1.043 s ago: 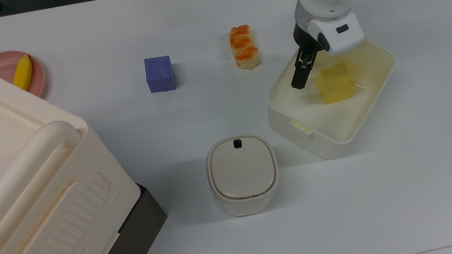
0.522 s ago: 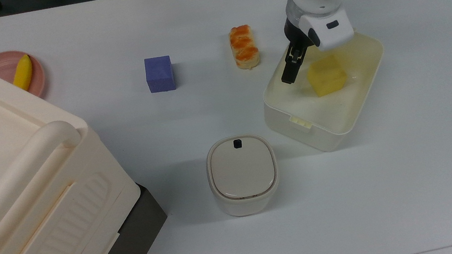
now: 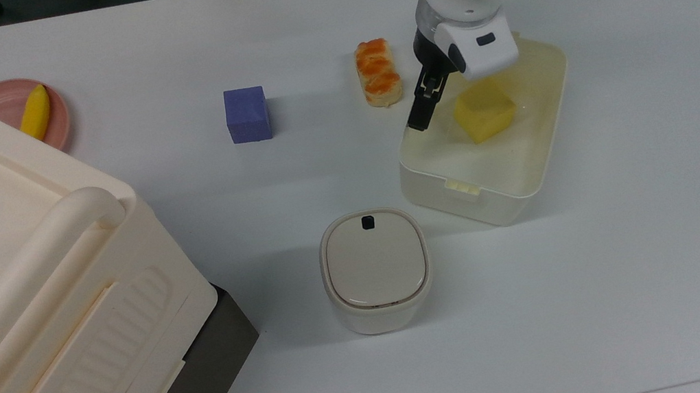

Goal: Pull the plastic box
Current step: 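Drag the box toward the drawer unit with the gripper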

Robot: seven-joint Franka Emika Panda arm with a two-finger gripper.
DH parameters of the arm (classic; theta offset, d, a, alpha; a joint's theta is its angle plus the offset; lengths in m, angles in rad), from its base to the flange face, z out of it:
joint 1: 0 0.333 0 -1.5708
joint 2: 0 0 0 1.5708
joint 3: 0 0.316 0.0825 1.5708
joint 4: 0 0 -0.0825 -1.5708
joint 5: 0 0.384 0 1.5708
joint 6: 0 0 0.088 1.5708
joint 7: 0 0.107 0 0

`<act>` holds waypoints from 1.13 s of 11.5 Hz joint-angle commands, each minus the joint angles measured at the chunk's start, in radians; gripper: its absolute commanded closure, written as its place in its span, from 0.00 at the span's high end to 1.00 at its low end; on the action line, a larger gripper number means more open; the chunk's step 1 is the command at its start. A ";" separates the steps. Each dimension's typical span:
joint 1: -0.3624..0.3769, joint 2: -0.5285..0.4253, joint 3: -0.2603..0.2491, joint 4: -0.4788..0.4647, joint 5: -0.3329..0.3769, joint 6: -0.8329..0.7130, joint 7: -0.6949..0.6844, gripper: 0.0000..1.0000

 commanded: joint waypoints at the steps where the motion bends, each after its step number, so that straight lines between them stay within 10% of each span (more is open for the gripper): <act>1: -0.030 -0.082 -0.007 -0.093 -0.016 0.044 -0.034 1.00; 6: -0.047 -0.094 -0.021 -0.086 -0.001 0.039 -0.008 1.00; 13: -0.031 -0.098 -0.010 0.054 0.120 0.030 0.543 1.00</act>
